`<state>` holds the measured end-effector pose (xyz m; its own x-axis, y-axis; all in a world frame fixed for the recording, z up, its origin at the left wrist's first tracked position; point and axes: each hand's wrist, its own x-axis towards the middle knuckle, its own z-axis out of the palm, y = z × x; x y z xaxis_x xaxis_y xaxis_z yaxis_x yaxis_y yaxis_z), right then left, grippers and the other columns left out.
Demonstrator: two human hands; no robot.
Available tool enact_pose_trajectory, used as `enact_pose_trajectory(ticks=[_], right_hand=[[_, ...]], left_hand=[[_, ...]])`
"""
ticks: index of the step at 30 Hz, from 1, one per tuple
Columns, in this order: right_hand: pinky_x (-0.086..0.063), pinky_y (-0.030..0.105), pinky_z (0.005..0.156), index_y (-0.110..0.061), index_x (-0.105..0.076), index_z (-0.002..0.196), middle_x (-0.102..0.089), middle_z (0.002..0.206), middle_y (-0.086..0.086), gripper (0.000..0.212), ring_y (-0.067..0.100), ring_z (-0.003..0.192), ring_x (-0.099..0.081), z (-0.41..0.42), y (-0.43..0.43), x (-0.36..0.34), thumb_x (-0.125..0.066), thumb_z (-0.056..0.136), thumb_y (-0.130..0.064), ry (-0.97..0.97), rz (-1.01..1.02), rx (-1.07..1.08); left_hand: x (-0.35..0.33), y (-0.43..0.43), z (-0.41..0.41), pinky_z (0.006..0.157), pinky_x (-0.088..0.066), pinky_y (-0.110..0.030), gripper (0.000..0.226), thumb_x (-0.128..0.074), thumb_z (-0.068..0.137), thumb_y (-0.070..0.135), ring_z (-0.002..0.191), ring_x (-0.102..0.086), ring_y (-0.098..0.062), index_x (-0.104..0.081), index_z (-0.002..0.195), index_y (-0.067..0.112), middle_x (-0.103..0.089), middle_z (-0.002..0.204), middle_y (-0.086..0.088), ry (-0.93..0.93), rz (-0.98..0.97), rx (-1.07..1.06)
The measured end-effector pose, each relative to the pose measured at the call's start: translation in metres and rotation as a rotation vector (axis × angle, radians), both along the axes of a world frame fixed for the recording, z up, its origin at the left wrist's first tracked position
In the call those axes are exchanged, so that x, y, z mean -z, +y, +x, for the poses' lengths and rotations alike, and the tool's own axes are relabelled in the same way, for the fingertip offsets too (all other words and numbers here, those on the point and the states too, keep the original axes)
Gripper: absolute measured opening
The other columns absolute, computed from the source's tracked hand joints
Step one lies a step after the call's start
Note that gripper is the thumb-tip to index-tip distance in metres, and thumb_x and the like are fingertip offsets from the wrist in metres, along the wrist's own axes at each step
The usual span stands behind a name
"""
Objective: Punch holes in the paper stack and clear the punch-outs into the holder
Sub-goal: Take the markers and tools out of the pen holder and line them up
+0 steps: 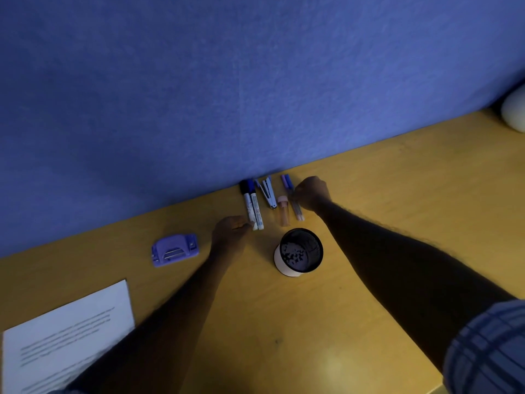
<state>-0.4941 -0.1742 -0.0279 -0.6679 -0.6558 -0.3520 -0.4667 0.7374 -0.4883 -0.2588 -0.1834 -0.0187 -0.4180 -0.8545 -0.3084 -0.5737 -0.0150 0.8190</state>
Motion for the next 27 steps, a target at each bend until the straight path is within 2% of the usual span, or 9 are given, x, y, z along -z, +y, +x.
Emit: enact_pose_trajectory(ticks=[2, 4, 6, 8, 11, 15, 18, 22, 27], right_hand=[[-0.053, 0.027, 0.06, -0.01, -0.065, 0.088, -0.065, 0.086, 0.004, 0.017, 0.014, 0.075, -0.061, 0.0, 0.002, -0.003, -0.067, 0.086, -0.026, 0.026, 0.02, -0.024], [-0.057, 0.03, 0.064, -0.01, -0.068, 0.09, -0.068, 0.09, 0.005, 0.018, 0.015, 0.077, -0.063, 0.0, 0.007, -0.008, -0.066, 0.086, -0.028, 0.045, 0.023, -0.045], [-0.059, 0.037, 0.072, -0.009, -0.07, 0.092, -0.071, 0.094, 0.006, 0.021, 0.017, 0.081, -0.065, 0.003, 0.013, -0.015, -0.066, 0.086, -0.029, 0.093, -0.002, -0.077], [-0.059, 0.04, 0.077, -0.008, -0.071, 0.098, -0.071, 0.101, 0.008, 0.024, 0.02, 0.087, -0.066, 0.008, 0.02, -0.022, -0.066, 0.087, -0.029, 0.15, -0.042, -0.121], [-0.057, 0.038, 0.077, -0.01, -0.069, 0.105, -0.069, 0.107, 0.007, 0.027, 0.019, 0.091, -0.063, 0.021, 0.031, -0.034, -0.065, 0.088, -0.03, 0.177, -0.14, -0.163], [-0.046, 0.031, 0.067, -0.011, -0.07, 0.097, -0.068, 0.098, 0.008, 0.022, 0.018, 0.084, -0.058, 0.045, 0.051, -0.049, -0.07, 0.084, -0.029, 0.241, -0.283, -0.319], [-0.043, 0.029, 0.068, -0.01, -0.07, 0.101, -0.066, 0.099, 0.008, 0.023, 0.018, 0.086, -0.057, 0.068, 0.065, -0.061, -0.071, 0.084, -0.025, 0.288, -0.34, -0.431], [-0.048, 0.034, 0.08, -0.012, -0.069, 0.1, -0.067, 0.101, 0.007, 0.023, 0.024, 0.095, -0.06, 0.101, 0.081, -0.076, -0.07, 0.083, -0.027, 0.345, -0.39, -0.597], [-0.045, 0.048, 0.096, -0.019, -0.067, 0.104, -0.066, 0.107, 0.002, 0.025, 0.02, 0.104, -0.059, 0.151, 0.105, -0.084, -0.063, 0.085, -0.034, 0.386, -0.407, -0.718]], left_hand=[[-0.006, 0.002, 0.001, 0.072, -0.043, -0.029, 0.018, -0.059, 0.088, 0.013, 0.077, -0.06, -0.014, -0.07, 0.082, 0.0, -0.07, 0.083, -0.005, 0.011, -0.022, -0.007], [-0.015, 0.005, 0.003, 0.075, -0.04, -0.025, 0.016, -0.059, 0.089, 0.01, 0.077, -0.056, -0.011, -0.07, 0.088, -0.002, -0.066, 0.083, 0.002, 0.018, -0.026, -0.022], [-0.02, 0.008, 0.006, 0.076, -0.037, -0.024, 0.011, -0.06, 0.088, 0.008, 0.071, -0.052, -0.004, -0.069, 0.083, 0.005, -0.058, 0.075, 0.009, 0.035, -0.021, -0.035], [-0.019, 0.01, 0.01, 0.075, -0.04, -0.025, 0.005, -0.063, 0.086, 0.009, 0.077, -0.055, -0.007, -0.067, 0.085, 0.012, -0.062, 0.08, 0.003, 0.056, 0.01, -0.076], [-0.022, 0.015, 0.02, 0.077, -0.045, -0.027, 0.028, -0.066, 0.084, 0.013, 0.094, -0.062, -0.015, -0.066, 0.111, 0.004, -0.069, 0.104, -0.006, 0.1, 0.082, -0.161], [-0.025, 0.026, 0.039, 0.079, -0.047, -0.028, 0.034, -0.069, 0.083, 0.016, 0.098, -0.064, -0.019, -0.064, 0.114, 0.005, -0.07, 0.11, -0.01, 0.115, 0.075, -0.155], [-0.028, 0.039, 0.056, 0.079, -0.047, -0.028, 0.035, -0.069, 0.084, 0.017, 0.099, -0.065, -0.02, -0.062, 0.116, 0.007, -0.068, 0.113, -0.01, 0.121, 0.067, -0.138], [-0.034, 0.059, 0.084, 0.076, -0.044, -0.019, 0.038, -0.07, 0.085, 0.019, 0.103, -0.064, -0.019, -0.061, 0.119, 0.006, -0.067, 0.115, -0.009, 0.091, -0.022, -0.087], [-0.043, 0.086, 0.121, 0.079, -0.041, -0.02, 0.037, -0.071, 0.084, 0.02, 0.102, -0.064, -0.019, -0.062, 0.117, 0.006, -0.067, 0.117, -0.01, 0.032, -0.109, -0.115]])
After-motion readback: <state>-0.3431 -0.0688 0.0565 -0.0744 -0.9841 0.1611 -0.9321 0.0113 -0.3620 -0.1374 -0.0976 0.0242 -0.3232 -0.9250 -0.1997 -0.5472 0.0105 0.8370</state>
